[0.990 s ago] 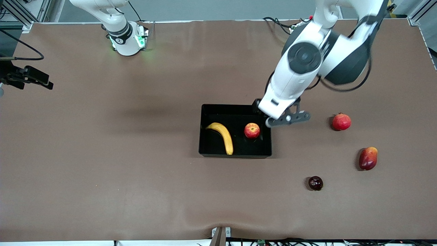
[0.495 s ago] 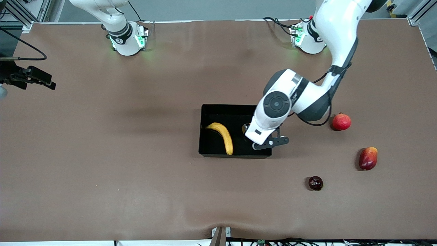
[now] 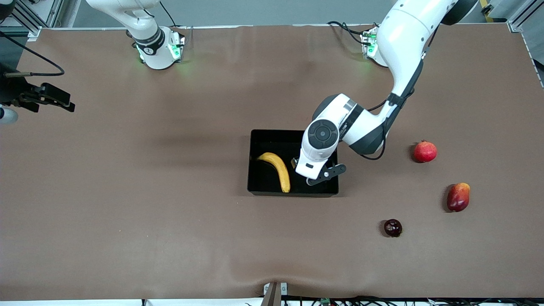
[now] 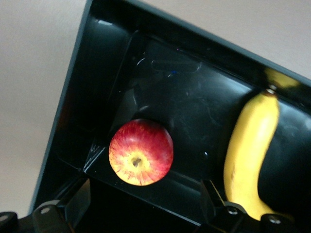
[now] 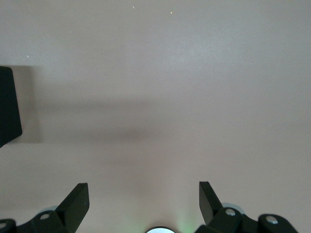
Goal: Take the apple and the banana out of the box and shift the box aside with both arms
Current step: 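Reach the left gripper down into the black tray over the red apple, then grasp the red apple with the left gripper while the right gripper advances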
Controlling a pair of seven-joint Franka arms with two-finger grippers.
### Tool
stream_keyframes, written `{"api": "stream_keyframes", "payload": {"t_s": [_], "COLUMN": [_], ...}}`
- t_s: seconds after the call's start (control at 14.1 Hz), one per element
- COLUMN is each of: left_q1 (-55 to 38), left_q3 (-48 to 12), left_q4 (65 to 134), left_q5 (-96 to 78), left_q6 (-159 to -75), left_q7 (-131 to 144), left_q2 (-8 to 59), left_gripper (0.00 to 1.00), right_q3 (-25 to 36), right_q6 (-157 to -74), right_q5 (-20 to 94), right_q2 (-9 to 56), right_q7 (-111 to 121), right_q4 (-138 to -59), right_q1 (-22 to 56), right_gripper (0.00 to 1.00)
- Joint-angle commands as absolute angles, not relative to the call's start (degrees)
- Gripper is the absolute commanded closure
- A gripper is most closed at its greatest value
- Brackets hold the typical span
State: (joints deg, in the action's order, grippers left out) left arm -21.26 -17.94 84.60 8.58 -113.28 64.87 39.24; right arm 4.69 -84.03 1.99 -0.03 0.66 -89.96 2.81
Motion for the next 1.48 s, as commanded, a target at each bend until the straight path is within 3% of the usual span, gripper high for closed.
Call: {"api": "stream_keyframes", "payload": {"t_s": [0.0, 1.13, 1.2, 1.41], "left_q1": [-21.53, -21.8, -21.8, -21.62], "left_q3": [-17.67, -17.49, -17.58, -17.58], "left_q4": [85.08, 86.84, 86.75, 86.57], "left_q5": [9.93, 12.22, 12.22, 12.13], "left_q6": [-113.82, -118.04, -118.04, -118.04], "left_q7": [73.27, 90.44, 90.53, 90.7], "left_q2": [39.72, 44.03, 44.03, 43.86], "left_gripper": [0.0, 0.0, 0.09, 0.66], "right_q3": [4.83, 4.83, 4.83, 4.83], "right_q6": [-84.2, -87.28, -86.84, -87.27], "right_q5": [2.02, 2.46, 2.46, 2.37], "right_q2": [0.35, 2.11, 2.2, 3.86], "right_q7": [-0.09, 0.53, 0.61, 0.7], "right_q4": [-89.91, -89.91, -90.17, -90.09], "right_q1": [3.43, 6.94, 6.94, 6.24], "right_gripper": [0.0, 0.0, 0.0, 0.0]}}
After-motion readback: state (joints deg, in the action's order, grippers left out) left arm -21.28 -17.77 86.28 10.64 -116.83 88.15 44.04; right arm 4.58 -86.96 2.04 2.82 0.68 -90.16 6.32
